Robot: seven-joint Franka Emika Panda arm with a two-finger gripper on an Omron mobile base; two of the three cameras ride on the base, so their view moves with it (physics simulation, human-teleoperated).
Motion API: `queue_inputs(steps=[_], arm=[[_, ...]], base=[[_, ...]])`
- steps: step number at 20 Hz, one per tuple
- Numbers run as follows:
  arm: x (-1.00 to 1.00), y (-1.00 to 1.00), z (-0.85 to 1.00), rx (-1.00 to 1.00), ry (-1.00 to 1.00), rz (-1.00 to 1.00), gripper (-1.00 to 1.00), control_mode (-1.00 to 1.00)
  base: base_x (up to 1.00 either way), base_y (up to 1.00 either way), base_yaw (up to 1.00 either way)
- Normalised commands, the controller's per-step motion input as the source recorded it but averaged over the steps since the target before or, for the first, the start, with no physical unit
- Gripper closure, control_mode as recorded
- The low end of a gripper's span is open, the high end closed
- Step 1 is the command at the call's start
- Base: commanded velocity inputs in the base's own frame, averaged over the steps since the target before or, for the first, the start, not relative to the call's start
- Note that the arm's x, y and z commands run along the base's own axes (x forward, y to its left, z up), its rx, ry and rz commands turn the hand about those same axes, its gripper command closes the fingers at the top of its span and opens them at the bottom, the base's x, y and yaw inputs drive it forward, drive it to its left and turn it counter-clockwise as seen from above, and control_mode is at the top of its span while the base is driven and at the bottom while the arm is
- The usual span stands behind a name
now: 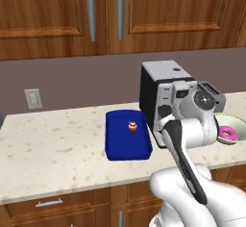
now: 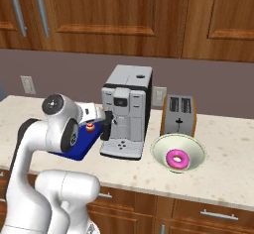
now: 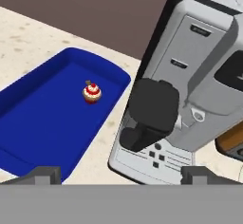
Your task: Place the bowl with donut and the cupcake onto the tray.
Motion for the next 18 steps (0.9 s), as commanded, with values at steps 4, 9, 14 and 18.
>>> queue_inputs(steps=[4, 9, 14, 18], arm=[[-0.39, -0.56, 0.0, -0.01, 0.0, 0.0, -1.0, -1.0], [-0.22, -0.62, 0.0, -0.03, 0.0, 0.0, -1.0, -1.0], [-0.04, -0.63, -0.02, -0.05, 0.0, 0.0, -1.0, -1.0], [0.0, -0.61, -0.17, -0.07, 0.0, 0.0, -1.0, -1.0]], base=[[0.0, 0.0, 0.0], [0.0, 0.0, 0.0], [0.0, 0.0, 0.0], [0.0, 0.0, 0.0]])
